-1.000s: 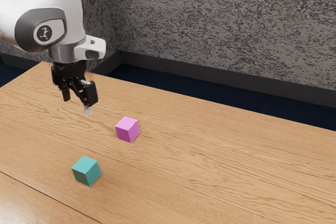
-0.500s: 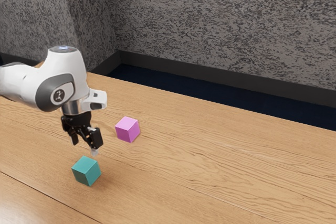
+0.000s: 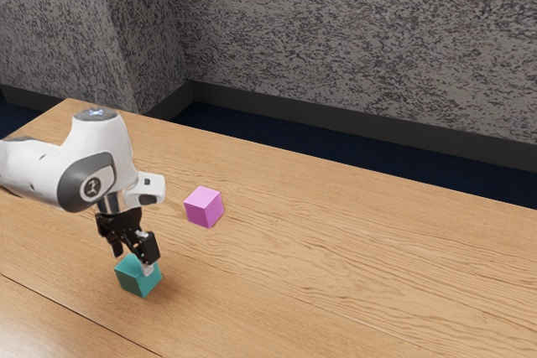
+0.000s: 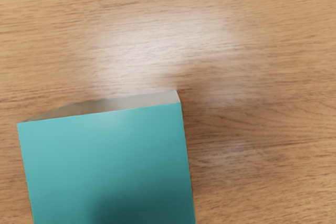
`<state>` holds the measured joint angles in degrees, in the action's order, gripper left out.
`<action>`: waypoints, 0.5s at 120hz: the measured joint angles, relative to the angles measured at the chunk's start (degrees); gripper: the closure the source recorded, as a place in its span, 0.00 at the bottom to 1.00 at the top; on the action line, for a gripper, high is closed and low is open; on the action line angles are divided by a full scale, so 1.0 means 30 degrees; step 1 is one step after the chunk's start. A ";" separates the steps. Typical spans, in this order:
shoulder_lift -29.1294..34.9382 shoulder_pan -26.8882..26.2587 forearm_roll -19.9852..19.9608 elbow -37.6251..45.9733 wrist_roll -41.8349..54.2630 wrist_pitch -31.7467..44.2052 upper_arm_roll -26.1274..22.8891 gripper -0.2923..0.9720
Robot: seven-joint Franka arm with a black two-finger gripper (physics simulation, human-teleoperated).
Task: Pick up the blue block with one arm, and put the blue block on the pink block with one arm
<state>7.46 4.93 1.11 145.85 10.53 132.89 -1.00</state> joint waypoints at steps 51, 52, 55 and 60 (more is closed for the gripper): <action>-0.1783 0.0387 0.0017 -0.0312 0.0606 0.0919 0.0288 0.23; -0.1817 0.0395 0.0016 -0.0323 0.0618 0.0938 0.0290 0.23; -0.1918 0.0423 0.0017 -0.0358 0.0655 0.0988 0.0295 0.23; -0.2060 0.0472 0.0024 -0.0413 0.0720 0.1064 0.0300 0.23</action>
<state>1.28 6.35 1.18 144.61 12.69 136.08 -0.10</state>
